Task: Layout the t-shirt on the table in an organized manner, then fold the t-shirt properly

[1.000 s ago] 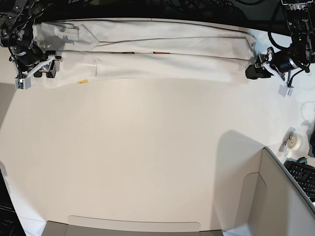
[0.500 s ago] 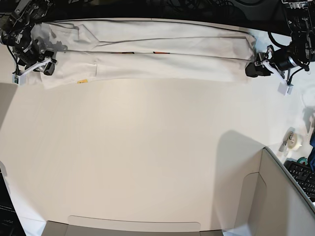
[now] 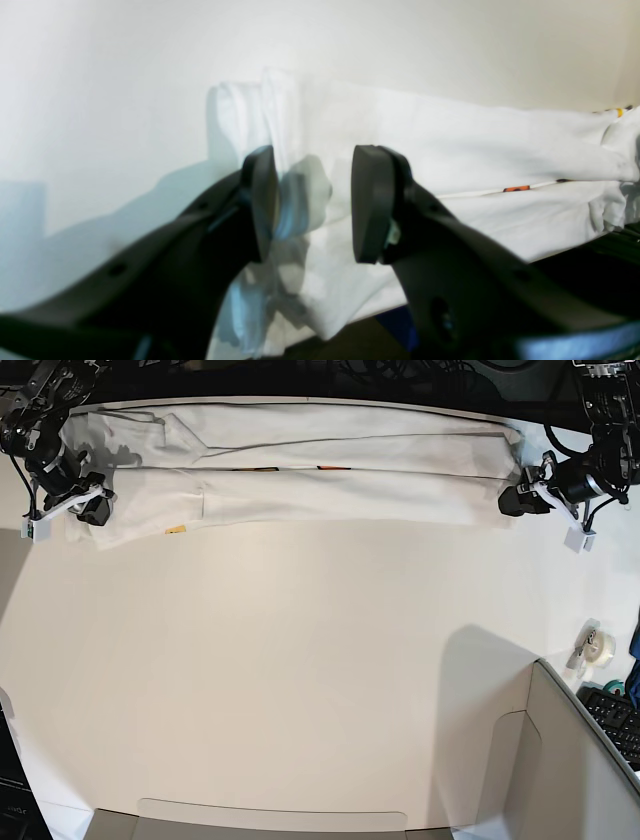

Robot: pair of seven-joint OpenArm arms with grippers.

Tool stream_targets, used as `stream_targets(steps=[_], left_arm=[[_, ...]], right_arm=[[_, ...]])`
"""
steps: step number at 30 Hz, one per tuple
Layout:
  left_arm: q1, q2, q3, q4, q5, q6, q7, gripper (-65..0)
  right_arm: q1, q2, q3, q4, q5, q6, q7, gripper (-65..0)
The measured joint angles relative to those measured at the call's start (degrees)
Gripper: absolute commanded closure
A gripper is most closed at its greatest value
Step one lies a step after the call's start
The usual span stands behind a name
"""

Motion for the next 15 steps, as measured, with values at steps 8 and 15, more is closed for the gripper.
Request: stream_targets(steps=[8, 15], left_arm=[[0.0, 0.0, 0.0, 0.0, 0.0, 0.0, 0.0, -24.3], [0.0, 0.2, 0.0, 0.0, 0.0, 0.0, 0.0, -24.3]], right_arm=[[-0.6, 0.0, -0.5, 7.3, 0.0, 0.0, -3.1, -4.3], [-5.3, 0.0, -0.5, 15.1, 0.2, 0.0, -9.7, -4.3]])
